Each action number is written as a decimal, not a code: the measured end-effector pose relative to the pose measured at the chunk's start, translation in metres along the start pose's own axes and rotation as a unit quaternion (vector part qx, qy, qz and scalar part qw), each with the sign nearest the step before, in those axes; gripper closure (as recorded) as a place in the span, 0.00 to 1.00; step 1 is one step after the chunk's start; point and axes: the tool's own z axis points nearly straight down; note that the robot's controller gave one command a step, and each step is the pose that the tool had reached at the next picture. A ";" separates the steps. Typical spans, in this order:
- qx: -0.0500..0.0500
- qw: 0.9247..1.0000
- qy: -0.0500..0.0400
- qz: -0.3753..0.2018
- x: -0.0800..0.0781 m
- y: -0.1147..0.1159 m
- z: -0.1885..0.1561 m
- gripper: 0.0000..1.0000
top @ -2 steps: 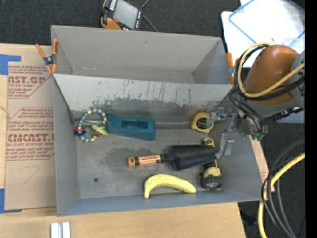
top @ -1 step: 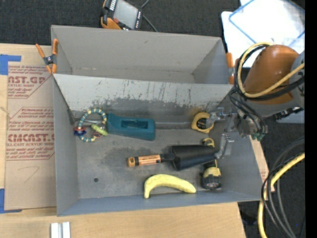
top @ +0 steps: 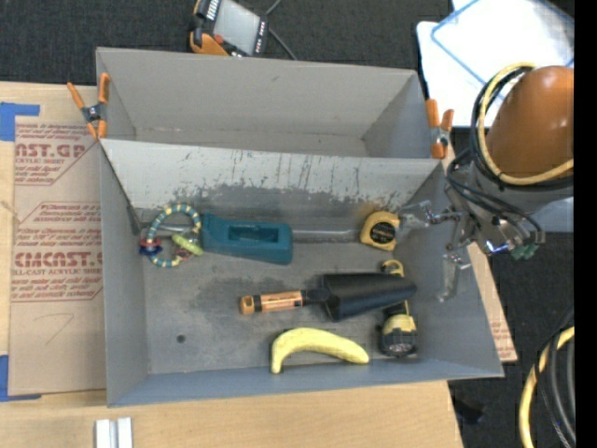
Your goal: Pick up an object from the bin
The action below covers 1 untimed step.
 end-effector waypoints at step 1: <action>0.001 0.996 -0.003 0.088 -0.019 -0.004 0.080 0.00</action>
Offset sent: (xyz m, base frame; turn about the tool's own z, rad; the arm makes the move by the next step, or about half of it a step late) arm -0.0116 0.0315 -0.0769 0.0338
